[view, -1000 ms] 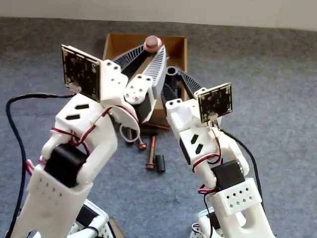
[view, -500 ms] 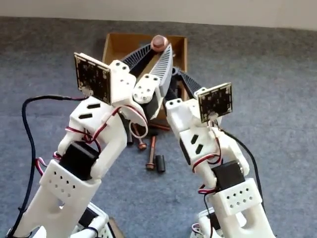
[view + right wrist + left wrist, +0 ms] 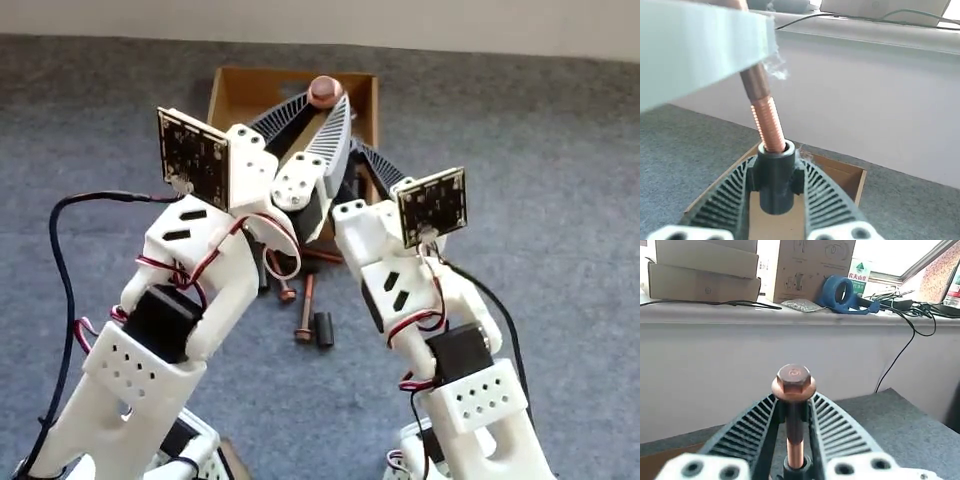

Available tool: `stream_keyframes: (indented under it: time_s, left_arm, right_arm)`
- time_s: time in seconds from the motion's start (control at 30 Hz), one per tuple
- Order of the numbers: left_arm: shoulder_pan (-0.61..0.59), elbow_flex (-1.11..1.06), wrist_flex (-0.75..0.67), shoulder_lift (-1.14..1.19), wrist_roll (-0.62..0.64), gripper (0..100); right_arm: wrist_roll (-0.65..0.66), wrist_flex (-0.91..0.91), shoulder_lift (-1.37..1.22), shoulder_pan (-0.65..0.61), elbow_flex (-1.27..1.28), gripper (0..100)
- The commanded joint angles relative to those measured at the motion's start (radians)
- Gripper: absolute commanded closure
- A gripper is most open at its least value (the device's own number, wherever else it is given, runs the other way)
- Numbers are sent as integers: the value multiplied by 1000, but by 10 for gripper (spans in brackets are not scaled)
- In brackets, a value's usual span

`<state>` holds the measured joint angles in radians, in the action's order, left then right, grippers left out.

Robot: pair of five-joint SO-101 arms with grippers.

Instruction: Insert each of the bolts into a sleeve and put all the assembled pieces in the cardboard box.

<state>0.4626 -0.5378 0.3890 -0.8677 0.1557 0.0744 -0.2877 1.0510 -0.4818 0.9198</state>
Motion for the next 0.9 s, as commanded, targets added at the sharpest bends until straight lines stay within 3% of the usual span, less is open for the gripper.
stream_keyframes:
  time_s: [0.0,0.73,0.87]
  left_arm:
    - [2,53,-21,-18,3,993]
    - [2,62,-21,16,0,993]
    - [8,94,81,42,2,993]
  right_arm:
    - [-11,22,27,-4,-13,992]
    - [-11,22,27,-4,-13,992]
    - [-11,22,24,-4,-13,992]
